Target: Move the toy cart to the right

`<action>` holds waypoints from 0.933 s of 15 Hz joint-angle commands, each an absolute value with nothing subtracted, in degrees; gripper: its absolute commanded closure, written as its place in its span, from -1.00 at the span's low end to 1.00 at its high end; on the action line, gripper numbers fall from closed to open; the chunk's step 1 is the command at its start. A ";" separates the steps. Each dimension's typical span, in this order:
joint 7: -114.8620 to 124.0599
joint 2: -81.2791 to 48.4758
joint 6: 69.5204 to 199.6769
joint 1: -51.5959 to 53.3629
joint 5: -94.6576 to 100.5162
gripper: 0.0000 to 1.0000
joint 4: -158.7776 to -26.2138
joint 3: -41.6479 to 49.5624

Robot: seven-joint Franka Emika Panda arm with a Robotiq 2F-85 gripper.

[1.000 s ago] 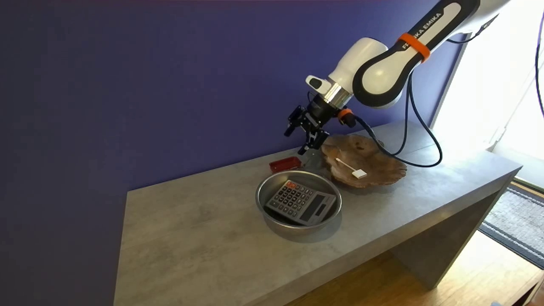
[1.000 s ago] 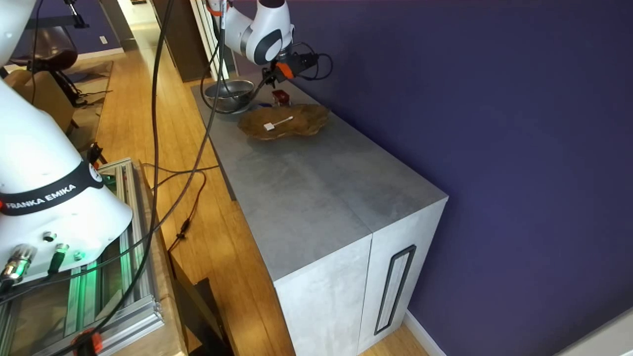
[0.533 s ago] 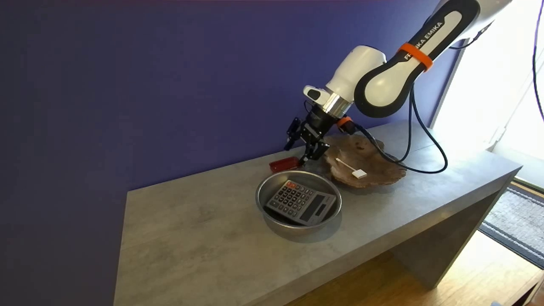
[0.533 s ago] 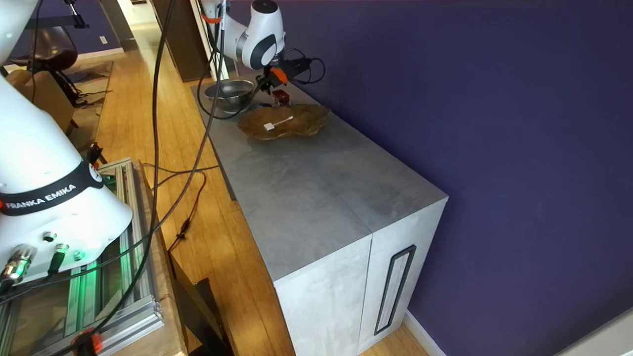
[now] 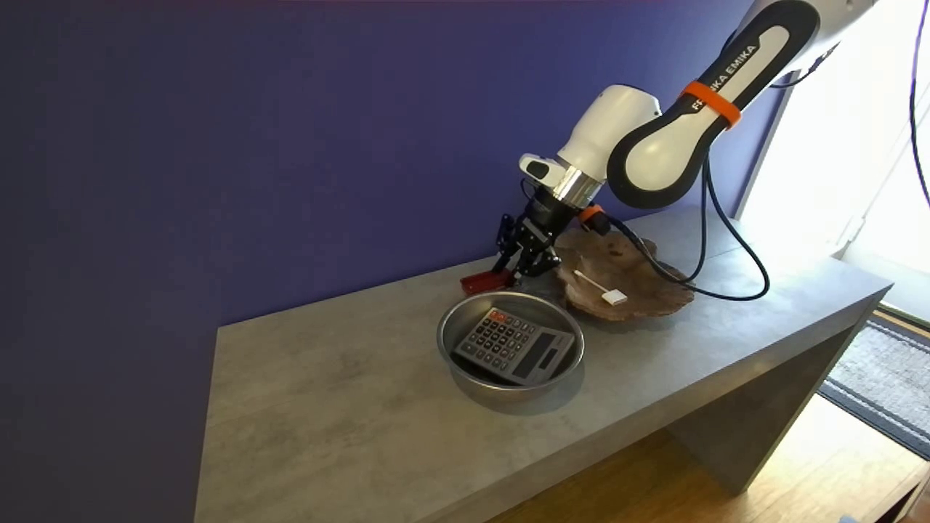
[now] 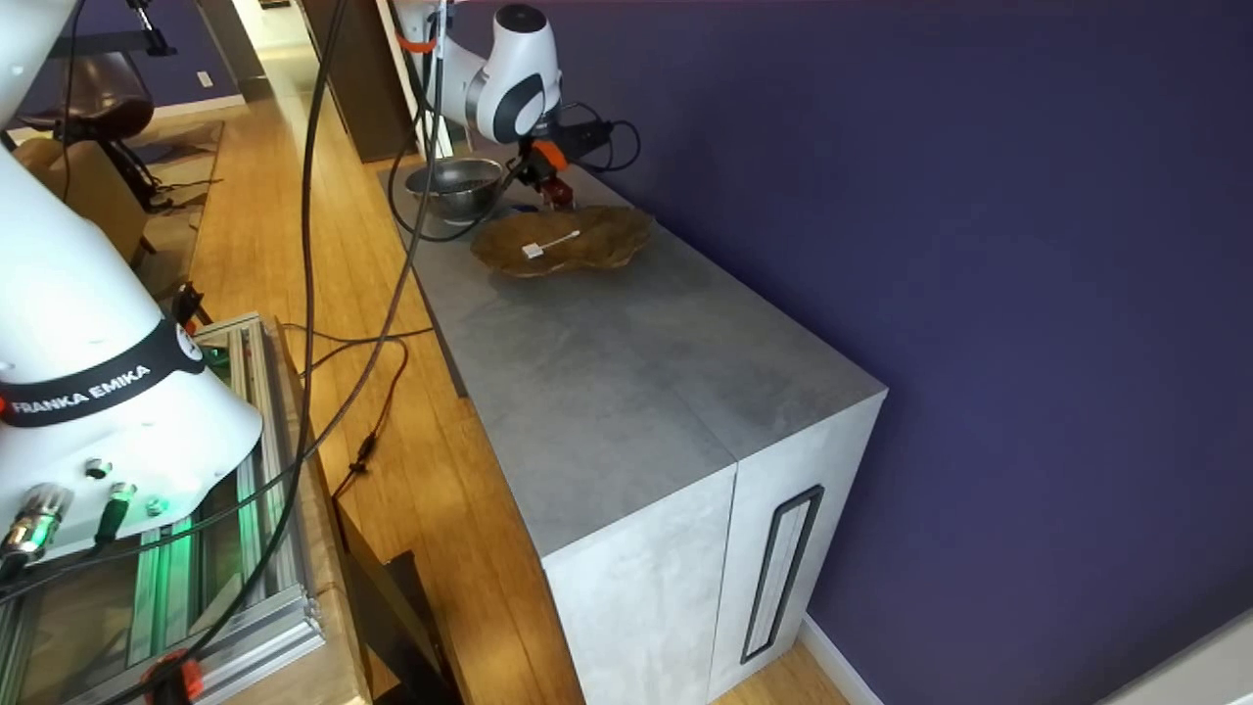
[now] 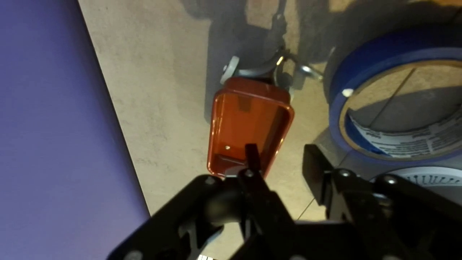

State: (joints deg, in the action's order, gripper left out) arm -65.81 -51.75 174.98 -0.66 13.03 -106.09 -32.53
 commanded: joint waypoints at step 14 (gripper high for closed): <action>-60.83 -52.60 175.77 6.54 14.19 0.99 -102.60 -25.23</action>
